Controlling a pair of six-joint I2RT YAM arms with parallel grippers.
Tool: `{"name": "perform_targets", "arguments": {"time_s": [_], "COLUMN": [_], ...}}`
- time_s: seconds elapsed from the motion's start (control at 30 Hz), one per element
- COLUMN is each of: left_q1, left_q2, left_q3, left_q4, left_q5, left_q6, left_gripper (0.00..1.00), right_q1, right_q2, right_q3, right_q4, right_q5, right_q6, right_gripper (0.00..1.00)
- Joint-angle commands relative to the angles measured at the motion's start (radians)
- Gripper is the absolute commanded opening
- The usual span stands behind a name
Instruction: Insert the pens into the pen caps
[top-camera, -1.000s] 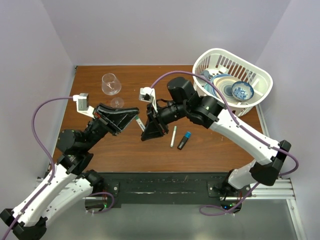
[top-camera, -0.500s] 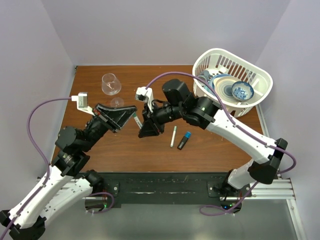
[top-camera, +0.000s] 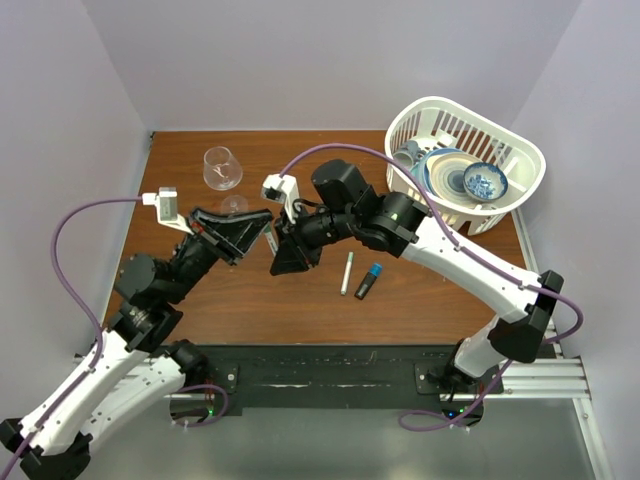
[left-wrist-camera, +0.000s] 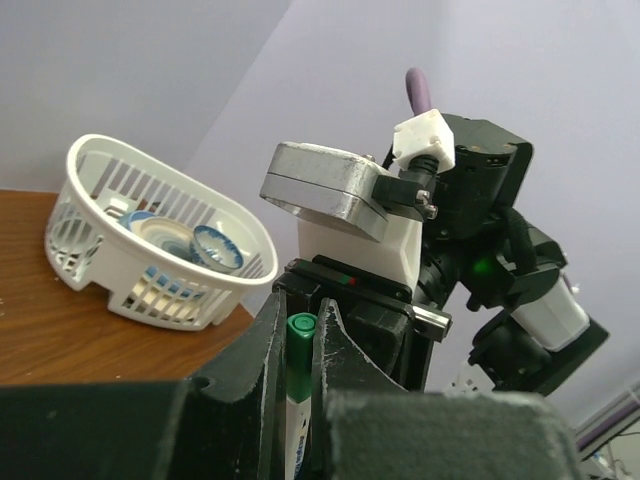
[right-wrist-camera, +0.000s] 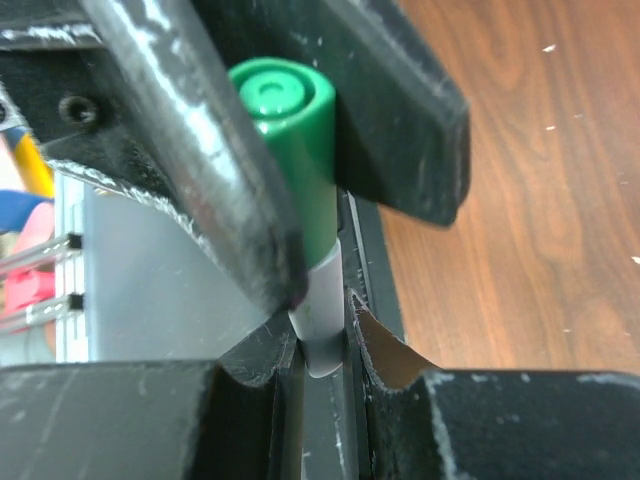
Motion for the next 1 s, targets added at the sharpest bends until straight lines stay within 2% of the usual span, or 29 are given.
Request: {"name": "perform_targets", "arguments": {"time_s": [0.0, 0.3, 0.37, 0.43, 0.57, 0.7, 0.9, 0.97], "left_q1": [-0.115, -0.115, -0.115, -0.115, -0.115, -0.115, -0.113, -0.115], "left_q2": [-0.027, -0.05, -0.038, -0.01, 0.004, 0.021, 0.061, 0.068], "left_q3": [-0.147, -0.162, -0.121, -0.031, -0.038, -0.008, 0.066, 0.068], "left_q4": [-0.197, -0.183, -0.275, -0.453, -0.379, -0.499, -0.537, -0.464], "left_q5": [0.682, 0.789, 0.782, 0.762, 0.774, 0.78, 0.828, 0.841], "left_q6": [-0.181, -0.32, -0.251, -0.135, -0.192, -0.099, -0.064, -0.105], "left_gripper": [0.0, 0.0, 0.0, 0.0, 0.0, 0.0, 0.0, 0.0], "right_q1": [-0.114, -0.114, -0.114, -0.114, -0.101, -0.104, -0.114, -0.112], "right_q2": [-0.019, -0.08, -0.087, -0.084, -0.058, -0.067, -0.068, -0.07], "right_q3": [0.153, 0.142, 0.147, 0.185, 0.222, 0.236, 0.273, 0.26], "right_q4": [0.663, 0.706, 0.687, 0.627, 0.593, 0.599, 0.558, 0.582], "right_q5": [0.18, 0.107, 0.123, 0.143, 0.14, 0.121, 0.069, 0.049], "right_q6": [0.053, -0.041, -0.036, -0.03, 0.009, 0.054, -0.004, -0.006], "right_gripper": [0.0, 0.0, 0.0, 0.0, 0.0, 0.0, 0.0, 0.0]}}
